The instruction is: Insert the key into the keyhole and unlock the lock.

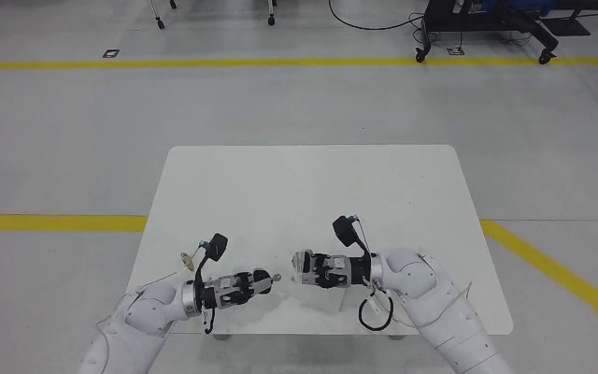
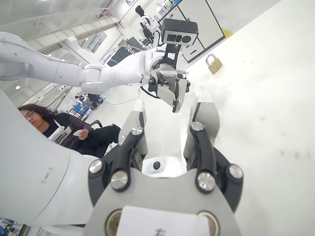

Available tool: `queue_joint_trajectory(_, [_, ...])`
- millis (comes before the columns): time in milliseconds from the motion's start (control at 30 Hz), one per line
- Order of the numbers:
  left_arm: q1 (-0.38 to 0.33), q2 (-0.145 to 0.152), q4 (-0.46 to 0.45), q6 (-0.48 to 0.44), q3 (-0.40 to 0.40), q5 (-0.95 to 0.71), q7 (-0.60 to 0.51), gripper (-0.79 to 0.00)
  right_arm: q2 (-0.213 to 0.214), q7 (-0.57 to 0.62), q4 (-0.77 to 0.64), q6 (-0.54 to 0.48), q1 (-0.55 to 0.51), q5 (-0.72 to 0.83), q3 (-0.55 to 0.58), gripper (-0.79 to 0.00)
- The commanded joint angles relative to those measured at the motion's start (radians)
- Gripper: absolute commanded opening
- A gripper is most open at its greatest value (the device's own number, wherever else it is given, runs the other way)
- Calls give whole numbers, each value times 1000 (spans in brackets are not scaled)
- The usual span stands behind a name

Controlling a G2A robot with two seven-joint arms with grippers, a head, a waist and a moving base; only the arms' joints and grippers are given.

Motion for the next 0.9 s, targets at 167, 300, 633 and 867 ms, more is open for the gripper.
queue_joint_trajectory(167, [57, 23, -104, 30, -32, 42, -22, -785, 22, 70, -47, 75, 7, -9, -50, -234])
queue_joint_trajectory(300, [68, 27, -119, 41, -25, 55, -15, -785, 26, 79, -53, 84, 20, -13, -87, -394])
queue_joint_trajectory(633, [56, 32, -118, 52, 12, 75, -2, -785, 36, 74, -67, 78, 42, -10, -151, -573])
queue_joint_trajectory(867, [47, 35, -113, 56, 28, 85, 10, -785, 42, 69, -57, 74, 58, 0, -174, -785])
